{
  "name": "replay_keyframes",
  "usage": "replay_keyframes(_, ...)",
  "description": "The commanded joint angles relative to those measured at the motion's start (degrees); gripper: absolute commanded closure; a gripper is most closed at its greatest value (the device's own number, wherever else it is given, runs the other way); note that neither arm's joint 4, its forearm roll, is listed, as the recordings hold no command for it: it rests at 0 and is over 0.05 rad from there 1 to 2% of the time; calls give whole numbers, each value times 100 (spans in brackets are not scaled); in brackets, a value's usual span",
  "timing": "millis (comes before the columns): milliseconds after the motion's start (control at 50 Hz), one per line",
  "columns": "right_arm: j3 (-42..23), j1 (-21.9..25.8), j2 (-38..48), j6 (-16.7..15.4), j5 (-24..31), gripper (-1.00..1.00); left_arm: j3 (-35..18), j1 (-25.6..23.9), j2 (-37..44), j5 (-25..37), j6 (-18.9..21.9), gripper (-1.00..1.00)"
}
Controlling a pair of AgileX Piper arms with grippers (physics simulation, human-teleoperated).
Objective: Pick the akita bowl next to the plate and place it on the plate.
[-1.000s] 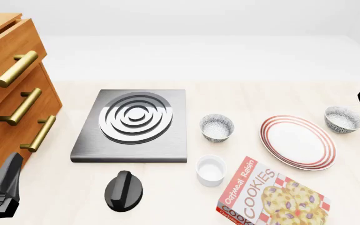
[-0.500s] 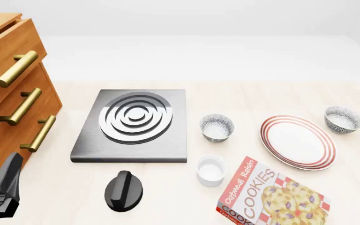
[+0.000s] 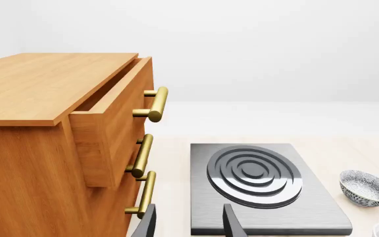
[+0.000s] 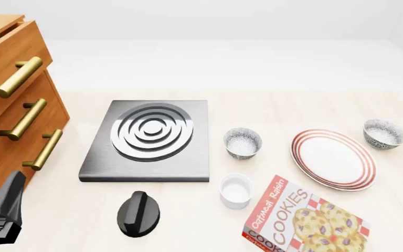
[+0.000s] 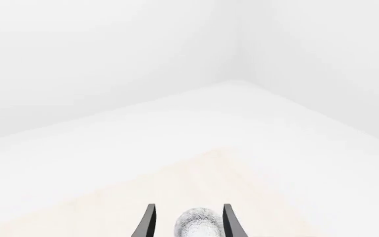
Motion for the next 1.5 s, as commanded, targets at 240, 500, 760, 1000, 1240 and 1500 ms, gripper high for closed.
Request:
replay_keyframes(240, -42, -144, 163, 101, -43, -100, 0, 0, 0, 0, 0, -100)
replay_keyframes(500, -96, -193, 333, 159, -63, -100, 0, 0, 0, 0, 0, -100)
replay_keyframes(760, -144, -246, 430, 190, -83, -100, 0, 0, 0, 0, 0, -100)
replay_keyframes(1000, -172, -305, 584, 245, -157, -100, 0, 0, 0, 0, 0, -100)
replay_keyframes(1240, -231, -359, 691, 332, -132, -100, 0, 0, 0, 0, 0, -100)
replay_keyframes(1500, -313, -419, 860, 410, -134, -100, 0, 0, 0, 0, 0, -100)
